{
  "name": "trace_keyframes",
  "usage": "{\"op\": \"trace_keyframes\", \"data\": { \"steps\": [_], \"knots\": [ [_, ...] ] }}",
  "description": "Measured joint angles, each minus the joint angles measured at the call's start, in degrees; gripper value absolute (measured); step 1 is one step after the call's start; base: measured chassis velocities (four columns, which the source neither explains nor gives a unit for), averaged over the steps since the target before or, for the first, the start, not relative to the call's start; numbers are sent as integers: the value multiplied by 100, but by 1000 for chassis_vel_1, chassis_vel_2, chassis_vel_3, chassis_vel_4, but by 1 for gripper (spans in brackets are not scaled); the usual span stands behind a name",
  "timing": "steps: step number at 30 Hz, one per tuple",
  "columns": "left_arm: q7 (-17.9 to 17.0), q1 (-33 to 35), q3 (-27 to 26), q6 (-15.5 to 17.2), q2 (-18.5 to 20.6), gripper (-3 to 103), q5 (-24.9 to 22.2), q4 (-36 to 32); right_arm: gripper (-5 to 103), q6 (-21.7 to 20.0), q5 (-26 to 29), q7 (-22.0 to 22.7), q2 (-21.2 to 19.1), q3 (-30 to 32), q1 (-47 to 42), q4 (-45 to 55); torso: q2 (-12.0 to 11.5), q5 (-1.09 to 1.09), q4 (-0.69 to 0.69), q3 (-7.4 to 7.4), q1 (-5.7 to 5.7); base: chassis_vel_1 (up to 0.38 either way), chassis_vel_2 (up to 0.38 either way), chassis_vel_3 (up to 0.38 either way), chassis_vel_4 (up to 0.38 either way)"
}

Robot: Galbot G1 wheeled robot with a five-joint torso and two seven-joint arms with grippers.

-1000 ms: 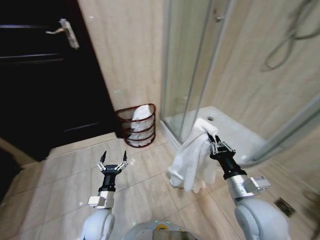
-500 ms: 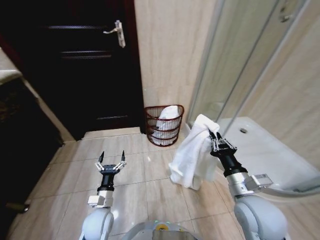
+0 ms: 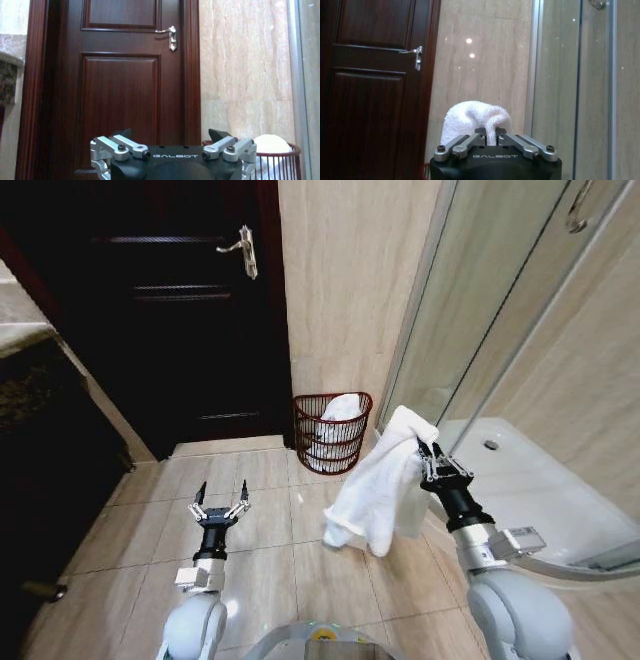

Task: Discard the used towel into the hamper.

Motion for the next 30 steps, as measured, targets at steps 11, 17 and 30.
{"op": "trace_keyframes", "data": {
  "steps": [11,17,30],
  "knots": [
    [-2,5,8,48,-41,100,50,-55,9,-9,148,3,-113,3,243,-53,253,0,0,181,72,0,0,0,0],
    [-3,31,-78,40,-58,100,68,-9,9,-83,418,34,-336,58,583,-180,404,0,0,289,114,0,0,0,0],
    [0,-28,-446,-182,-225,100,87,212,9,-218,1440,118,-1088,-44,1786,-470,711,1,0,504,206,0,0,0,0]
  ]
}}
